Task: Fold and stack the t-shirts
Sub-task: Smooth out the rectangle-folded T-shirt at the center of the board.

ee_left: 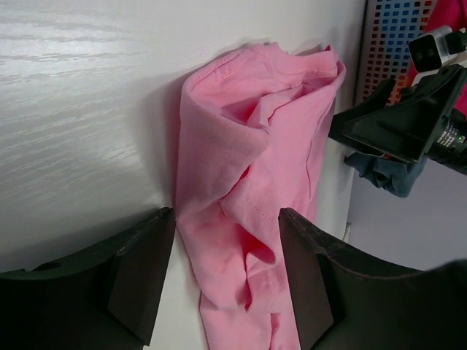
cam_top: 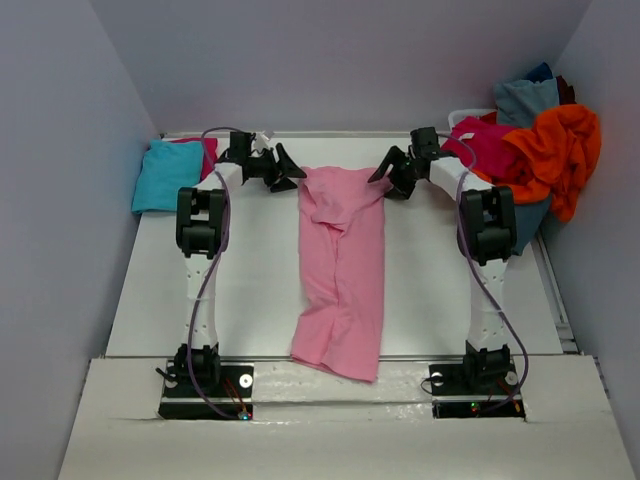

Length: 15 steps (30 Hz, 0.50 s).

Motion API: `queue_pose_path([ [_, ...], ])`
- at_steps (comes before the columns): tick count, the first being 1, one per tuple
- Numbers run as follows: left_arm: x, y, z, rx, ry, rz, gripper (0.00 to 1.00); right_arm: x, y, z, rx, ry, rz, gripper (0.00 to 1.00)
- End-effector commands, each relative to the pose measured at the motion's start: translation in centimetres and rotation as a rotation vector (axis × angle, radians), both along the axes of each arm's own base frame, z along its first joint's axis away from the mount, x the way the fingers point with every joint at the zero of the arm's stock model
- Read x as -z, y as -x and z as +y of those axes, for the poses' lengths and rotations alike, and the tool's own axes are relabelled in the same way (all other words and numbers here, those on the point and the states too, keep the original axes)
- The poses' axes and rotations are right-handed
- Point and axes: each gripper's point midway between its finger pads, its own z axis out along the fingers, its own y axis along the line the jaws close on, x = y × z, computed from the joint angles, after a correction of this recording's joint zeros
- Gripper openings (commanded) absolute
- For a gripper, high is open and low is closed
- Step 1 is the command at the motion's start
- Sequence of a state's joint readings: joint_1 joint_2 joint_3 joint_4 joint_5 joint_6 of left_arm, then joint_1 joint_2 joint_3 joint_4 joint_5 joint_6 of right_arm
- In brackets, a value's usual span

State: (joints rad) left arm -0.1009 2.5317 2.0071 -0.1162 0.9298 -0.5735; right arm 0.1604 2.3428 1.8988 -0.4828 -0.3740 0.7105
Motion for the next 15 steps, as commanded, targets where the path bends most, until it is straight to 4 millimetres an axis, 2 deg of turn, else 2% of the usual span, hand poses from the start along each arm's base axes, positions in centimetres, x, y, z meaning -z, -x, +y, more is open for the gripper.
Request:
queue_pose_path([
  [1,0.4,0.1,-0.4,0.032,0.024,-0.020,0.72,-2.4,0.4,-1.4,0.031,0.019,-0.048,0.78],
  [6,1.0,-0.5,-0.5,0.025,0.026,-0.013,0.72,-1.6,0.3,-2.7,0.058,0.039,-0.025,0.78],
  [10,0.8,-1.0,-1.3,0.035,0.052,-0.013,0.72,-0.6,-1.4,-1.8,0.031,0.002,-0.024,0.77],
  [15,2.1,-1.2,-1.3,0.036,0.053,0.009,0.72,0.5,-3.2,-1.0,-0.003,-0.018,-0.023,0.74],
])
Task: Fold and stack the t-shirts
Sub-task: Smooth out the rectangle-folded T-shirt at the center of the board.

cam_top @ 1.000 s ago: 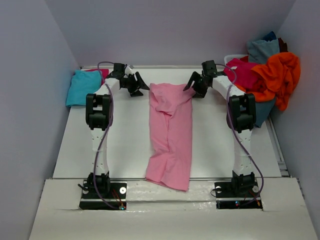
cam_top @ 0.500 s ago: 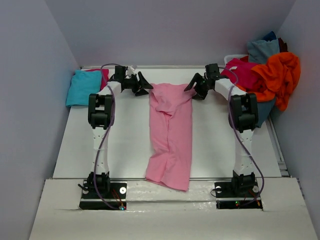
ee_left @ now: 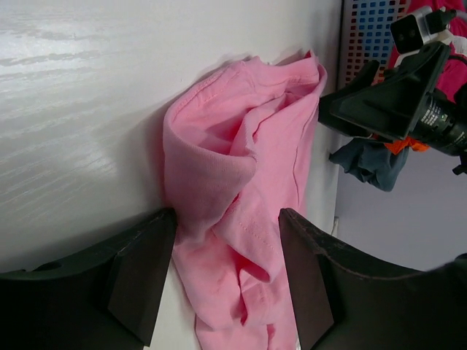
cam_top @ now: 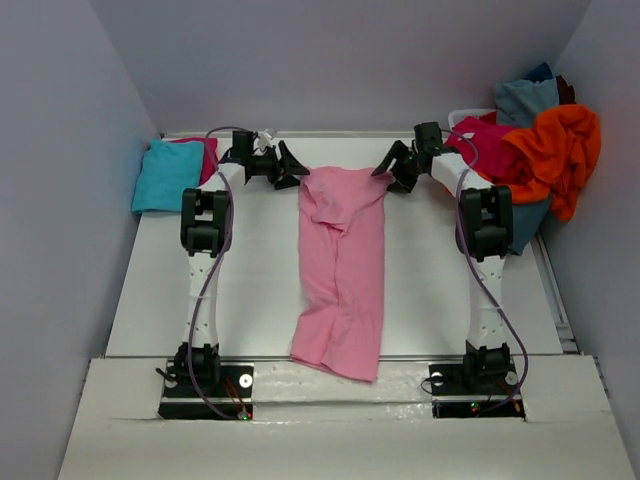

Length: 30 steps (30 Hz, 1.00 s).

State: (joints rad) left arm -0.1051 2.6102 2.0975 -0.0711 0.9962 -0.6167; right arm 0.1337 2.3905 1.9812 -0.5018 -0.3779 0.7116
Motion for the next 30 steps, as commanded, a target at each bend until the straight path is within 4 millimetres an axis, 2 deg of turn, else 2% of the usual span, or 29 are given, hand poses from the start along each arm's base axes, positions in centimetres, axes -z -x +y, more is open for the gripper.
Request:
queue_pose_path([
  [1,1.9,-0.3,-0.4,0.003,-0.011,0.021,0.72,0.8,-1.7,0.4,-0.042,-0.020,-0.012,0.73],
  [5,2.9,-0.4,-0.4,0.000,-0.004,0.039,0.72,1.2,-3.3,1.4,-0.082,-0.060,-0.034,0.71],
  [11,3.2,-0.4,-1.1,-0.001,0.014,0.060,0.70,1.3,-3.2,2.7,-0.143,-0.129,-0.036,0.63],
  [13,3.3,-0.2,-1.6,0.009,0.015,0.063,0.66,0.9,-3.1,2.8,-0.155,-0.135,-0.047,0.60],
  [15,3.2,-0.2,-1.6,0.007,0.013,0.061,0.58,1.3,-2.8,2.8,-0.164,-0.133,-0.046,0.49],
  [16,3.2,-0.2,-1.6,0.006,0.012,0.055,0.53,1.3,-2.7,2.7,-0.168,-0.131,-0.047,0.46],
  [17,3.0,-0.4,-1.6,0.000,0.008,0.052,0.46,1.4,-2.6,2.7,-0.172,-0.124,-0.049,0.38],
  [19,2.8,-0.6,-1.5,-0.004,0.005,0.043,0.37,1.8,-2.4,2.6,-0.175,-0.122,-0.037,0.29],
  [20,2.7,-0.8,-1.5,-0.012,0.000,0.039,0.26,1.9,-2.5,2.7,-0.181,-0.119,-0.040,0.23],
  [23,2.3,-1.4,-1.3,-0.030,-0.020,0.017,0.22,2.2,-2.4,2.7,-0.191,-0.119,-0.034,0.19],
  [26,1.4,-2.4,-0.8,-0.063,-0.070,-0.037,0.17,1.5,-2.9,2.5,-0.196,-0.095,-0.066,0.18],
  [30,0.5,-3.6,-0.4,-0.089,-0.102,-0.083,0.16,0.7,-3.5,2.1,-0.196,-0.062,-0.106,0.18],
])
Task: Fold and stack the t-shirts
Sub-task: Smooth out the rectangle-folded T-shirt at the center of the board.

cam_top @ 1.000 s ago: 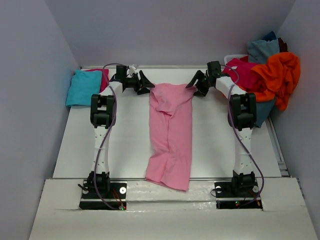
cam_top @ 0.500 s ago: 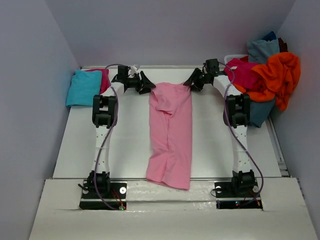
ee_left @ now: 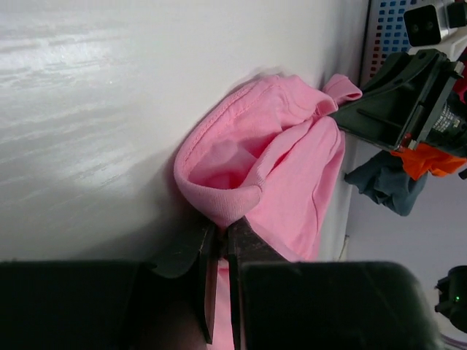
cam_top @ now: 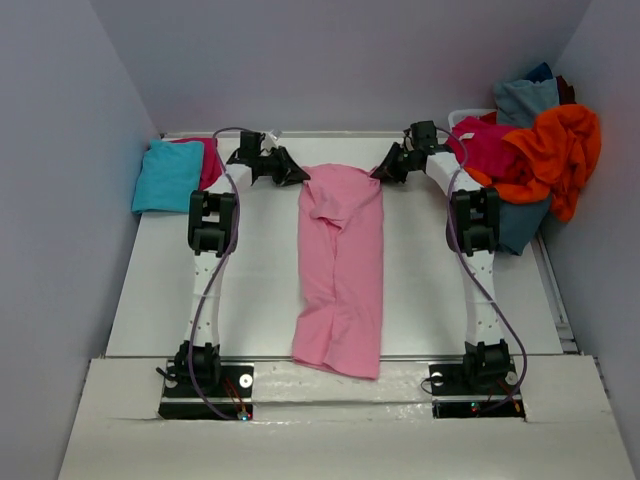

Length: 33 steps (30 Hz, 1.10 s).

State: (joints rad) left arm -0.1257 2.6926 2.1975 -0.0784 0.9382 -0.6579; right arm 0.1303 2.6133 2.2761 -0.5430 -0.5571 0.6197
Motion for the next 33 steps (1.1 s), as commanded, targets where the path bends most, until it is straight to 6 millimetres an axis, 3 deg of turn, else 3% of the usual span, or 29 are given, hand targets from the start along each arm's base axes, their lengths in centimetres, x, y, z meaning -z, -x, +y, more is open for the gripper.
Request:
queue_pose_path([
  [1,-1.6,-2.2,0.6,-0.051,-0.088,-0.114,0.15,-1.2,-0.8,-0.5,-0.020,0.038,-0.066,0.18],
  [11,-4.9,-4.4,0.7,-0.070,-0.104,-0.251,0.13,-5.4,-3.5,-1.5,0.003,0.112,-0.238,0.18],
  [16,-5.6,-4.9,0.9,-0.074,-0.121,-0.296,0.13,-8.2,-5.1,-1.7,0.010,0.126,-0.329,0.20],
  [22,-6.8,-5.8,1.4,-0.099,-0.161,-0.362,0.13,-9.9,-6.1,-1.8,0.030,0.130,-0.398,0.22],
  [33,-8.9,-7.5,1.8,-0.160,-0.160,-0.427,0.17,-8.6,-6.5,-2.0,0.020,0.151,-0.396,0.26],
])
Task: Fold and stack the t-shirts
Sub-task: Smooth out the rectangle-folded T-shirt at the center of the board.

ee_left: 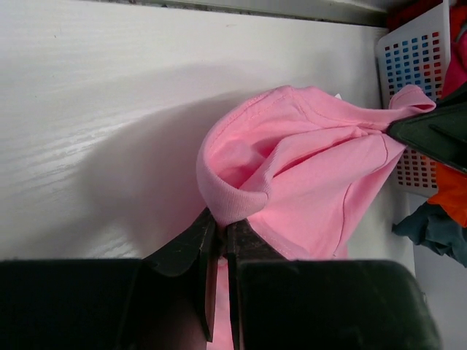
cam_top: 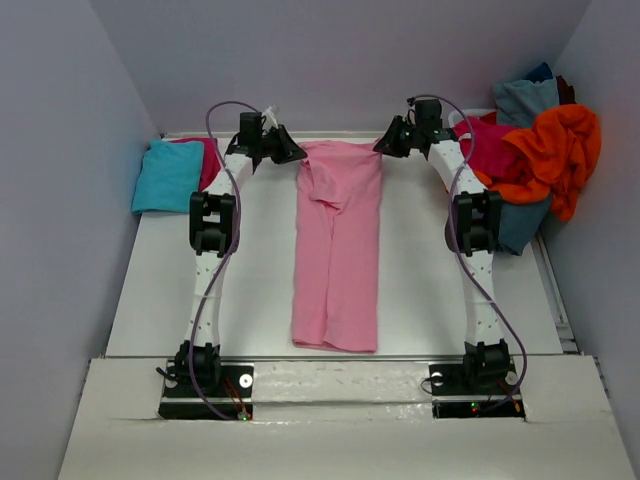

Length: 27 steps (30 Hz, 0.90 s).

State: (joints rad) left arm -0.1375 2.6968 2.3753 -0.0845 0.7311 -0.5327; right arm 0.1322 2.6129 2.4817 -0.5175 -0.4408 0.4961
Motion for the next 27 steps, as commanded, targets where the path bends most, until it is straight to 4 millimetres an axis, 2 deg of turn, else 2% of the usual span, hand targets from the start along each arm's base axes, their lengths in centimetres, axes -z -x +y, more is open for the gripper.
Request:
queue_pose_path([
  [1,-4.9,-2.2,0.8,-0.045,-0.005,-0.161,0.18,-1.5,-1.5,-0.7,0.014,0.033,-0.086,0.27],
  [3,-5.3,-2.3,0.8,-0.050,-0.007,-0.169,0.22,-1.4,-1.5,-0.8,0.014,0.039,-0.088,0.30],
  [4,-5.4,-2.4,0.9,-0.054,-0.008,-0.172,0.32,-1.4,-1.5,-0.8,0.013,0.040,-0.088,0.32],
  [8,-5.5,-2.5,1.0,-0.061,-0.015,-0.176,0.49,-1.5,-1.5,-1.0,0.021,0.052,-0.094,0.39],
  [9,-6.0,-2.7,1.0,-0.066,-0.014,-0.196,0.56,-1.5,-1.6,-1.1,0.021,0.057,-0.098,0.43],
  [11,-6.1,-2.8,1.1,-0.073,-0.017,-0.201,0.62,-1.7,-1.5,-1.1,0.019,0.059,-0.099,0.47],
  [12,-6.1,-2.8,1.2,-0.075,-0.018,-0.201,0.66,-1.6,-1.5,-1.1,0.018,0.061,-0.099,0.52],
  [15,-7.0,-2.6,1.5,-0.088,-0.032,-0.211,0.68,-1.7,-1.2,-1.3,0.026,0.069,-0.088,0.64],
  [17,-7.5,-2.2,1.4,-0.102,-0.062,-0.222,0.69,-2.0,-0.8,-1.6,0.035,0.076,-0.075,0.67],
  [18,-8.1,-1.6,1.8,-0.113,-0.077,-0.218,0.69,-2.4,-0.3,-1.8,0.047,0.080,-0.064,0.68],
  [19,-6.5,-0.9,2.0,-0.144,-0.121,-0.164,0.69,-2.7,0.1,-2.0,0.060,0.084,-0.056,0.68],
  [20,-8.0,-0.8,2.0,-0.147,-0.114,-0.184,0.69,-3.0,0.5,-2.1,0.063,0.082,-0.049,0.68],
  [22,-7.4,0.8,2.7,-0.184,-0.124,-0.123,0.69,-3.4,2.3,-2.0,0.083,0.085,-0.010,0.68],
  [23,-5.0,2.2,3.1,-0.208,-0.129,-0.043,0.69,-3.4,3.0,-2.1,0.086,0.083,0.007,0.68],
  [24,-6.8,3.1,3.2,-0.216,-0.116,-0.055,0.68,-3.3,4.7,-1.6,0.087,0.087,0.039,0.68],
  [27,-7.9,6.6,2.7,-0.221,-0.127,-0.057,0.68,-3.0,7.9,-0.6,0.088,0.077,0.095,0.68],
])
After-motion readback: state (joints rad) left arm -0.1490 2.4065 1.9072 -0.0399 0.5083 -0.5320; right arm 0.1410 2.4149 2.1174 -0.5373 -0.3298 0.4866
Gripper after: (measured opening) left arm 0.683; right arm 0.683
